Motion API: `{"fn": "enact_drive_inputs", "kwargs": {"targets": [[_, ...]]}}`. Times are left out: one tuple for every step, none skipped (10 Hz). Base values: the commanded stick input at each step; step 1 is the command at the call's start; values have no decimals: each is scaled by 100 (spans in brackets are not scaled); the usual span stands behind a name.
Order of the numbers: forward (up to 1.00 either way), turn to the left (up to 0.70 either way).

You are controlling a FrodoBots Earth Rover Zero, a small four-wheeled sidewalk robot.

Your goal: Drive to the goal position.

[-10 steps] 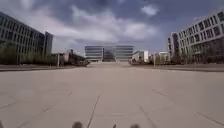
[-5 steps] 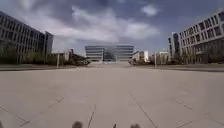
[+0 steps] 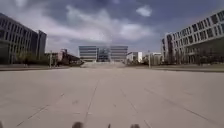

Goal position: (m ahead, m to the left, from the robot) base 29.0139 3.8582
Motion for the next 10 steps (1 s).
{"fn": "enact_drive_inputs", "kwargs": {"targets": [[70, -1], [70, -1], [70, -1], [70, -1], [70, -1], [70, -1], [70, -1], [70, -1], [70, -1], [70, -1]]}}
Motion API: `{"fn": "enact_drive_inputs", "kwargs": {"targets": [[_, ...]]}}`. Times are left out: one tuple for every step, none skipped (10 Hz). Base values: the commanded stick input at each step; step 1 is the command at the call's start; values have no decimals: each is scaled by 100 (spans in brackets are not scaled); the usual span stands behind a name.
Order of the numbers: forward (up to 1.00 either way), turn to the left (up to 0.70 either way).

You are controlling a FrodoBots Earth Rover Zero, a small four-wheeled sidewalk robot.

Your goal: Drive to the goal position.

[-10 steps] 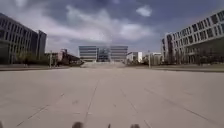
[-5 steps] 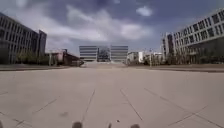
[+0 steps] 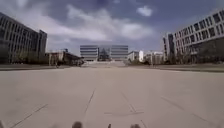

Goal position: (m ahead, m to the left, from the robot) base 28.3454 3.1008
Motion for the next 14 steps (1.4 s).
{"fn": "enact_drive_inputs", "kwargs": {"targets": [[70, -1], [70, -1], [70, -1], [70, -1], [70, -28], [70, -34], [70, -31], [70, -23], [70, -11], [70, -1], [70, -1], [70, -1], [70, -1], [70, -1]]}}
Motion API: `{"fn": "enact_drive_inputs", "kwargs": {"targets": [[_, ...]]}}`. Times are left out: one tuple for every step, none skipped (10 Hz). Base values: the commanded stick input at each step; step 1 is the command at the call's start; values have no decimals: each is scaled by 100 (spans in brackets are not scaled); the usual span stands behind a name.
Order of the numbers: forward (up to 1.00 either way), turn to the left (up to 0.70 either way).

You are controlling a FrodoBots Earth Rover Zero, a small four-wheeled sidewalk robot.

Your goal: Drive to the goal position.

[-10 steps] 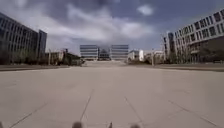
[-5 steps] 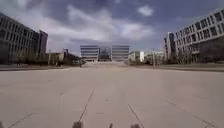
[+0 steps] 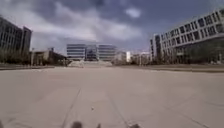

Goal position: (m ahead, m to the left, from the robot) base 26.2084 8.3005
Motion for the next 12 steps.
{"fn": "enact_drive_inputs", "kwargs": {"targets": [[70, -1], [70, -1], [70, -1], [70, -5], [70, -10], [70, -10], [70, -6], [70, -1], [70, -1], [70, -1], [70, -1], [70, -1]]}}
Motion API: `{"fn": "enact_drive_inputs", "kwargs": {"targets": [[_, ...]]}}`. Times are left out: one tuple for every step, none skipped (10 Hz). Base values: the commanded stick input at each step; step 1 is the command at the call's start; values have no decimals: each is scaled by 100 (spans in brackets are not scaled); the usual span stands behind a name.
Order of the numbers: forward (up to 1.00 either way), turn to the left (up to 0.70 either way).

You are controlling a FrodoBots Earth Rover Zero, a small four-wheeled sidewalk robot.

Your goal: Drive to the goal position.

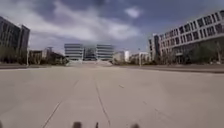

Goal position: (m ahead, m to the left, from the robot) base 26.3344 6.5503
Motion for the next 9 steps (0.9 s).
{"fn": "enact_drive_inputs", "kwargs": {"targets": [[70, -1], [70, -1], [70, -1], [70, -1], [70, 7], [70, 31], [70, 30], [70, 14], [70, -1]]}}
